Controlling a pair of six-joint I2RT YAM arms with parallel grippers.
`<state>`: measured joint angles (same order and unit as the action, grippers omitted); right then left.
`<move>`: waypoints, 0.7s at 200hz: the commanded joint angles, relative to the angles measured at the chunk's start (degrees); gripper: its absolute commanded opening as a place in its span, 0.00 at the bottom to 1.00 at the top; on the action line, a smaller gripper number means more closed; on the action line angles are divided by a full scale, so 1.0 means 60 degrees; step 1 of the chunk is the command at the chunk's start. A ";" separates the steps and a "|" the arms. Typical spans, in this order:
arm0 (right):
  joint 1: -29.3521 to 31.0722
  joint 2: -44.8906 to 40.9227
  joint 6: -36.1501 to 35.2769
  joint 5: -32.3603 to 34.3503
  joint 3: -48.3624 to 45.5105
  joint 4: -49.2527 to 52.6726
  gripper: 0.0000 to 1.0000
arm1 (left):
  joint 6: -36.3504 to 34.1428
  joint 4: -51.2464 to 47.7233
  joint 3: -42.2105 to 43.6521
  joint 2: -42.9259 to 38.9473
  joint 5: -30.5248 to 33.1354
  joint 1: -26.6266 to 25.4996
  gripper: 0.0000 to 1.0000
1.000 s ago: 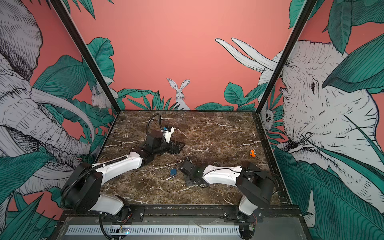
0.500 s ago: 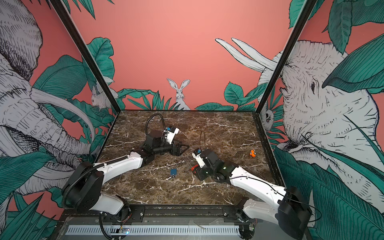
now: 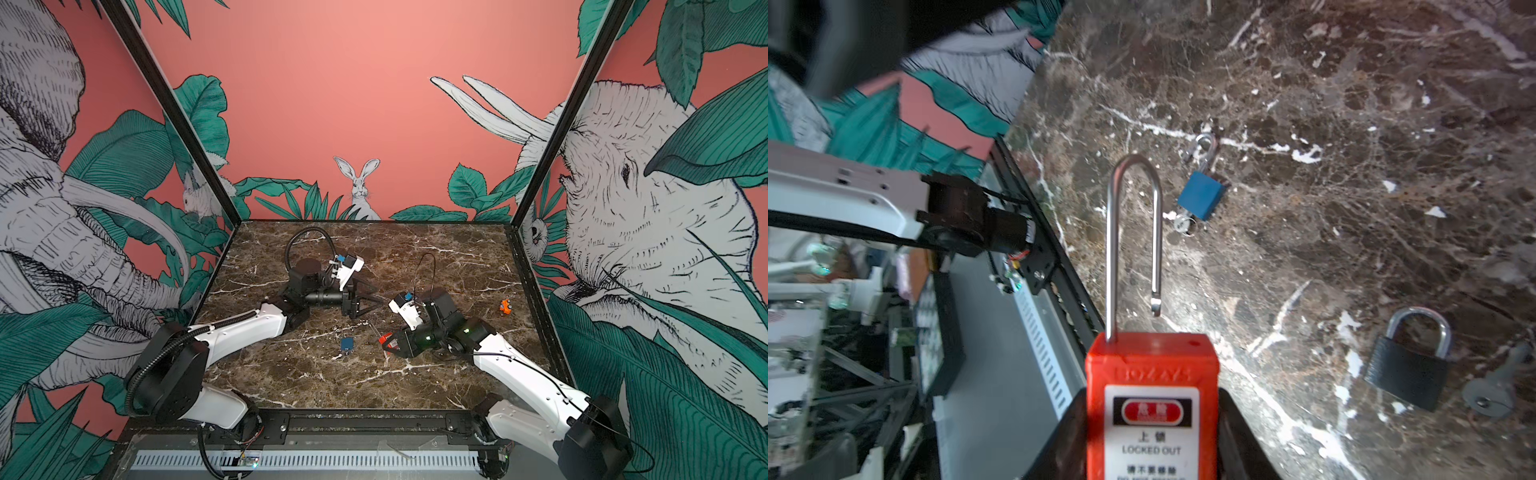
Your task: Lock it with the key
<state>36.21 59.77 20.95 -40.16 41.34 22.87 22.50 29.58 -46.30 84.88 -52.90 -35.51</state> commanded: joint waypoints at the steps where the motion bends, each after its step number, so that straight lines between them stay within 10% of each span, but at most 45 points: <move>1: -0.0349 -0.0274 0.0729 -0.1363 0.0185 -0.1152 0.00 | 0.0329 0.0729 -0.0041 0.0059 -0.1274 0.0026 0.87; 140: -0.1409 -0.0177 0.1872 -0.2732 0.0128 -0.2270 0.00 | 0.0846 0.1061 -0.0383 0.0383 -0.1872 0.0014 0.54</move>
<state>28.01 58.46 32.08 -55.33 41.34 12.27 27.11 34.24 -46.87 86.85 -63.64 -35.53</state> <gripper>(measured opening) 0.387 0.576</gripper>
